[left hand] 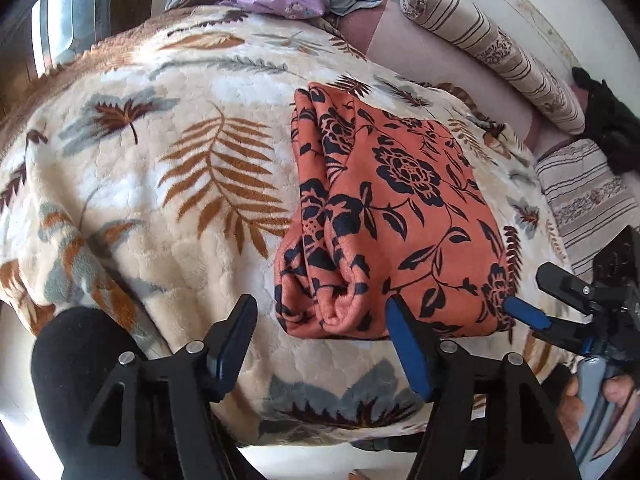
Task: Fold small clothes
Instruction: 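Press the folded orange blouse edges with both open grippers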
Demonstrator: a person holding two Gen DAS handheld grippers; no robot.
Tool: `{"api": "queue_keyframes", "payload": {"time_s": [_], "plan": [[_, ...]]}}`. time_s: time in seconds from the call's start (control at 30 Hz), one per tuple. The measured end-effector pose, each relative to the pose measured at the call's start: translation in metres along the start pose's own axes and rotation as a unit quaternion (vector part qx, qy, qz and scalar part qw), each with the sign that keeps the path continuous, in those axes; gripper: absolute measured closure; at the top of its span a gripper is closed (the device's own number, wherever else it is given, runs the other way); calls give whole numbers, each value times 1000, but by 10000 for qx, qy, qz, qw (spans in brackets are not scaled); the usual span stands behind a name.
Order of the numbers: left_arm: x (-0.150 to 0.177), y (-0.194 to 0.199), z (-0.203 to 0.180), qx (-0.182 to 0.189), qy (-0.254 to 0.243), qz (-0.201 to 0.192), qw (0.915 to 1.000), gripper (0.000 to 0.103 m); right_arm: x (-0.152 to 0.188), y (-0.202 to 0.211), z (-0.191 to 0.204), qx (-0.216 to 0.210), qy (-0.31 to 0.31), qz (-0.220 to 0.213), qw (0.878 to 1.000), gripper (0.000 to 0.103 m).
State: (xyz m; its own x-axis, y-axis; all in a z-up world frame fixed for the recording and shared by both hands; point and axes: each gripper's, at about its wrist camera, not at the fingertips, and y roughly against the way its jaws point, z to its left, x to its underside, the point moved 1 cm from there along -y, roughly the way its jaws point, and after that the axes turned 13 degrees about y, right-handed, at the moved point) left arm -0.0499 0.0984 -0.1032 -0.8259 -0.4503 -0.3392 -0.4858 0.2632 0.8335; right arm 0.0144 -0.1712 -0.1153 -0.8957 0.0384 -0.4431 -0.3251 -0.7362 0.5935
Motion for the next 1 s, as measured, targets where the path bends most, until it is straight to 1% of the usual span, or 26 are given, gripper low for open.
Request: {"api": "queue_keyframes", "payload": {"time_s": [0.07,0.13,0.17,0.23,0.27,0.3,0.33,0.37,0.4,0.43,0.47,0.5,0.6,0.67,0.73,0.77,0.8,0.83,0.9,0.93,0.97,1.0], "plan": [[-2,-2,6,180,289,145,9993,35,0,0,0,-24,-12,-14,10000,13],[-7,1,8,327,556,97,9979,35,1,0,3,-74,4,-13,10000,13],[-10,3,6,442,593,66,9972,35,1,0,4,-86,18,-7,10000,13],[-15,6,-1,737,504,17,9960,35,2,0,4,-89,36,-1,10000,13],[-17,4,-3,902,477,51,9948,36,2,0,3,-84,20,1,10000,13],[-18,-3,-1,939,553,145,9939,60,2,-1,1,-78,-18,1,10000,13],[-18,-14,6,744,745,330,9939,92,2,-1,-1,-85,-55,1,9999,13],[-16,-25,19,689,1075,503,9905,89,2,-1,-2,-91,-84,-3,9999,13],[-13,-35,36,953,1500,665,9818,88,2,-1,-3,-104,-106,-16,9999,13],[-9,-42,51,1186,1874,783,9720,83,2,0,-4,-125,-118,-25,9998,13],[-8,-44,59,1377,2064,829,9652,83,2,1,-5,-132,-117,-22,9998,13],[-9,-43,58,1375,2049,835,9655,83,2,1,-6,-130,-111,-10,9999,13],[-13,-29,36,1046,1548,718,9798,82,0,-1,-7,-111,-110,29,9999,13],[-16,-20,22,923,1361,680,9840,74,-3,-1,-7,-132,-118,-1,9998,13],[-21,-9,11,951,1205,520,9868,53,-4,0,-5,-164,-119,-27,9998,13],[-27,-5,7,956,1137,388,9881,48,-5,0,-4,-157,-102,-29,9998,13],[-33,-1,4,973,1077,278,9890,39,-6,0,-3,-150,-97,-40,9998,13],[-40,1,1,991,1036,203,9895,35,-7,-1,-4,-155,-109,-47,9998,13],[-54,-4,1,991,996,122,9900,35,-7,-2,-4,-154,-126,-38,9998,13],[-59,-12,1,1021,989,163,9897,35,-8,-3,-4,-147,-131,-33,9998,13],[-63,-23,5,1088,1012,299,9885,36,-9,-4,-5,-155,-144,-29,9998,13],[-64,-39,9,989,1087,491,9879,63,-9,-5,-5,-173,-151,-25,9997,13]]}}
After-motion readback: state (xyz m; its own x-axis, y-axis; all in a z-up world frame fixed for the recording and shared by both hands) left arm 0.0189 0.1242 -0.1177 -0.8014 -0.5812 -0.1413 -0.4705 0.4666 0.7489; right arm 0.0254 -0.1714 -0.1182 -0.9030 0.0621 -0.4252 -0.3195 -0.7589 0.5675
